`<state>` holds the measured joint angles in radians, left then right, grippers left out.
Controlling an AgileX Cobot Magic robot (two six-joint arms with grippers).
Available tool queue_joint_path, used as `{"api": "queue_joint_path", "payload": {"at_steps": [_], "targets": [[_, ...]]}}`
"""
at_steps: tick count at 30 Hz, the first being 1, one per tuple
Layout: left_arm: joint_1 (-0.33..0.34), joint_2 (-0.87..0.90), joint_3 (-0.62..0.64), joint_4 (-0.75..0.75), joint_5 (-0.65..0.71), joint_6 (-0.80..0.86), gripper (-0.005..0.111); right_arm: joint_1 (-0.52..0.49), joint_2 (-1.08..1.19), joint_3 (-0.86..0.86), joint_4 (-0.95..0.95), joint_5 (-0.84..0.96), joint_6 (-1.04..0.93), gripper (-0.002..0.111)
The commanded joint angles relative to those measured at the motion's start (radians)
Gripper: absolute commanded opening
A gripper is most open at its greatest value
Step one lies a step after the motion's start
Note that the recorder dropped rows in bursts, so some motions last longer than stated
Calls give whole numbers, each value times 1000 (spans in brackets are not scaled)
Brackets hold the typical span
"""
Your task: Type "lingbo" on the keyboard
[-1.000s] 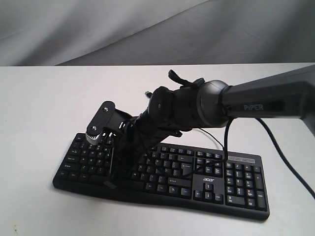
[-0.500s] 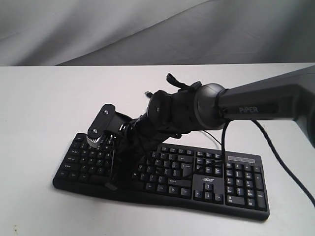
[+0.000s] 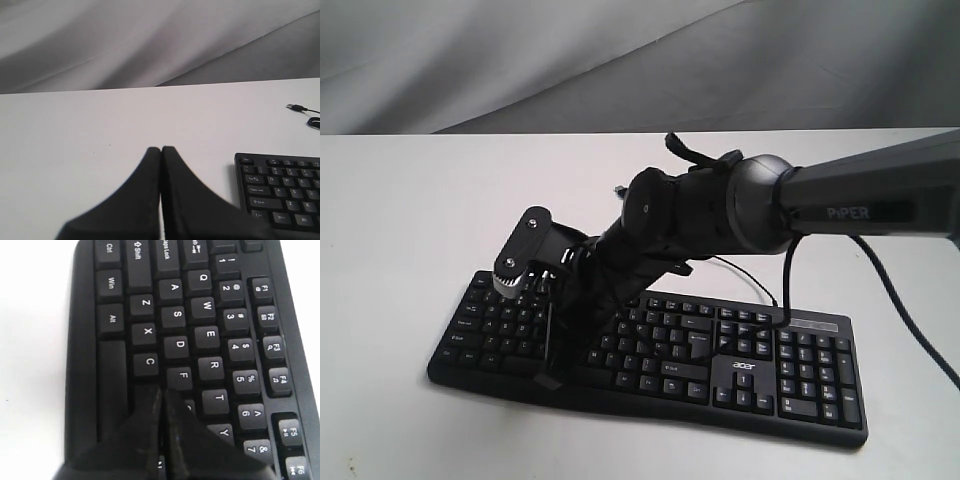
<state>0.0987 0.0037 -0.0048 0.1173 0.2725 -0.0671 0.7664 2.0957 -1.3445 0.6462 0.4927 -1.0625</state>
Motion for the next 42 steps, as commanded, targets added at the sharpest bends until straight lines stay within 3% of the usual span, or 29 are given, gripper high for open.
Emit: {"api": "queue_joint_path", "payload": {"at_steps": [1,42], "targets": [[1,-4,5,0,-11,-2,1,2,-8,4,-15,22,16,0],[1,-4,5,0,-11,-2,1,2,23,22,-31,6,13,0]]}}
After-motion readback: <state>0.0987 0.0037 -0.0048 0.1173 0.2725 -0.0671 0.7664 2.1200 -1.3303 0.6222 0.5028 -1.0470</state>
